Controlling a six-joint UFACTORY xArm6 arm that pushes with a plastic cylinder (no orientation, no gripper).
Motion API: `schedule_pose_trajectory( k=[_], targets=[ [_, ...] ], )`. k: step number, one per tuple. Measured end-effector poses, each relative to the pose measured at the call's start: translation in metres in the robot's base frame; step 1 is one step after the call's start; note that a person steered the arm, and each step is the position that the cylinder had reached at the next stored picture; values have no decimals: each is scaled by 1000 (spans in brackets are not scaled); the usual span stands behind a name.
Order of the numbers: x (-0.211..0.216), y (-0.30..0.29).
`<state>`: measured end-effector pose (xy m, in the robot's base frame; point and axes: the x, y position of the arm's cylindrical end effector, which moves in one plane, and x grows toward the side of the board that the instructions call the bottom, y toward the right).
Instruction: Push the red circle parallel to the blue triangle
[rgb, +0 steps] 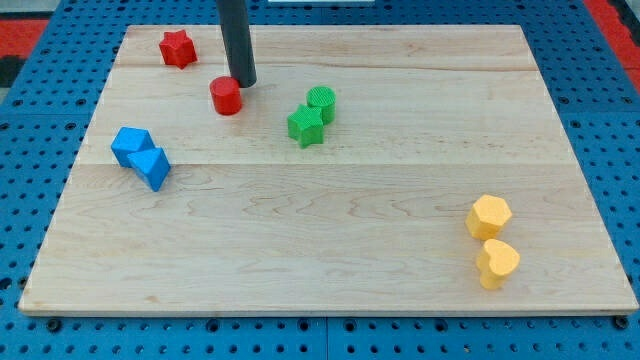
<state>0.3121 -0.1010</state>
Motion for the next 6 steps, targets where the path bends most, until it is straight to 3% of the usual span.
schedule_pose_trajectory(
  k=[3,4,5,6],
  targets=[
    [-2,9],
    [15,25],
    [28,-6],
    [-6,-23]
  ],
)
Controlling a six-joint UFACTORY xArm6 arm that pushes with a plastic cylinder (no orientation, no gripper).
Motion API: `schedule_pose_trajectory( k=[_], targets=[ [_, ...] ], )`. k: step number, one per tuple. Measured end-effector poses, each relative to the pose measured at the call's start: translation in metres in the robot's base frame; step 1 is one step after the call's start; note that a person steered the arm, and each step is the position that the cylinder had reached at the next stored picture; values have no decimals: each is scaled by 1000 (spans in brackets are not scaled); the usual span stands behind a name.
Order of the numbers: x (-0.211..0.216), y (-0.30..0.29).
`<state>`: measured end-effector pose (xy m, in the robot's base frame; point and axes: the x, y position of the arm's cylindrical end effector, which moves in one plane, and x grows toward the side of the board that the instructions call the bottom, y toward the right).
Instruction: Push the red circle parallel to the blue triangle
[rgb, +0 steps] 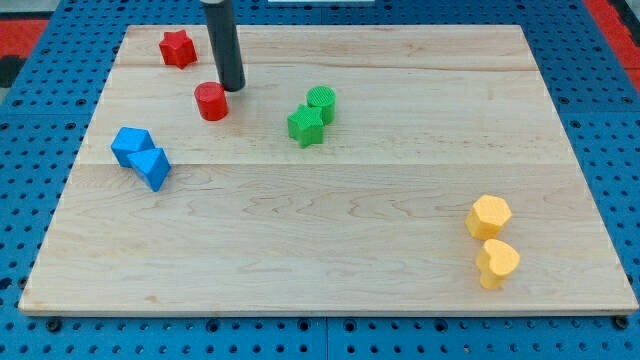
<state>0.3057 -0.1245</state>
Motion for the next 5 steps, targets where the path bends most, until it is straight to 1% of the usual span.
schedule_pose_trajectory(
  k=[1,3,5],
  targets=[
    [14,-19],
    [63,-17],
    [99,7]
  ],
)
